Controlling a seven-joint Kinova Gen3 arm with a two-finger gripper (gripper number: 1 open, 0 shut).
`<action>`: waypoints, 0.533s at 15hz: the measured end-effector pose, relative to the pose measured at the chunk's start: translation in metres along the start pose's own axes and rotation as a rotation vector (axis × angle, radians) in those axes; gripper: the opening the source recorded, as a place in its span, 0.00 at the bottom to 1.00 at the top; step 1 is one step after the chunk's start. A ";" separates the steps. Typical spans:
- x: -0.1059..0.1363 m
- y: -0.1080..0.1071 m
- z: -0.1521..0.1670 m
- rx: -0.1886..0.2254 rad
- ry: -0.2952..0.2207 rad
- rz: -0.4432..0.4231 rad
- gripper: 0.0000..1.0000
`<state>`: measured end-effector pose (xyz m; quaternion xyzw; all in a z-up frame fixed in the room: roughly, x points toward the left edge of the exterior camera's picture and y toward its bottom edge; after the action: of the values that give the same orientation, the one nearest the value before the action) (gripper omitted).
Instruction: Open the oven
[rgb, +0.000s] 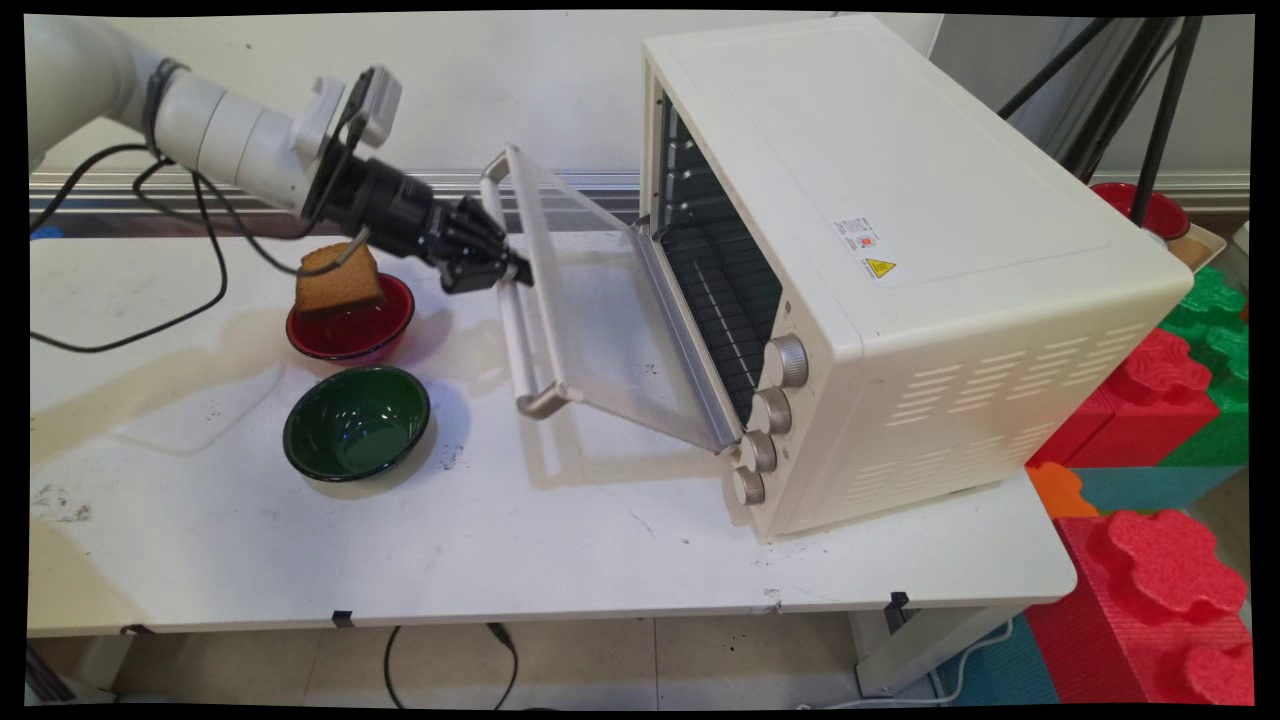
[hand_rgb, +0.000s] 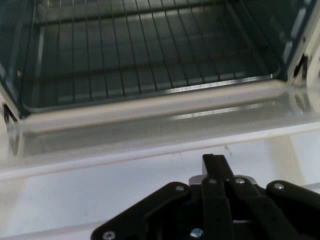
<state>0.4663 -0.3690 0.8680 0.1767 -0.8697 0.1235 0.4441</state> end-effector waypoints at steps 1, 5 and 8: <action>-0.005 0.001 0.000 0.000 -0.008 -0.002 0.00; -0.027 0.006 0.003 0.003 -0.037 -0.007 0.00; -0.043 0.009 0.006 0.011 -0.057 -0.013 0.00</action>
<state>0.4816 -0.3549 0.8292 0.1881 -0.8800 0.1204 0.4191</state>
